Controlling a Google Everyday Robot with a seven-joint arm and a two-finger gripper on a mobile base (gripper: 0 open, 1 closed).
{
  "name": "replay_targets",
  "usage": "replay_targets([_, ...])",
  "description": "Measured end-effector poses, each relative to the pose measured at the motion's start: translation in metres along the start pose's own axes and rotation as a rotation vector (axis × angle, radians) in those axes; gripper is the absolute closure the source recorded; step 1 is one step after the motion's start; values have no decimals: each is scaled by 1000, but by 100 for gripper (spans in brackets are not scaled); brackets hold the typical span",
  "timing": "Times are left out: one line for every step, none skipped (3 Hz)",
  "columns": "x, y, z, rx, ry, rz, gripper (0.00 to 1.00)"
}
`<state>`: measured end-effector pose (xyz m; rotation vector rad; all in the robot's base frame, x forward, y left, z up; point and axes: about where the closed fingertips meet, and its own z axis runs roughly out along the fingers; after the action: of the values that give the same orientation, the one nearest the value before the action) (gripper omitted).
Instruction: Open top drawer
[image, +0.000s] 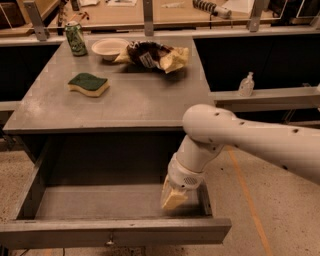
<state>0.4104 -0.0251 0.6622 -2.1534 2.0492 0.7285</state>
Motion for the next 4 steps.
replay_targets([2,-7,-32,73,-27,20,100])
replay_targets([12,-5,-78,146,-55,61,100])
replay_targets([16,1,-136,228,-112,76,100])
replay_targets([16,8,-195,342,-186,68,100])
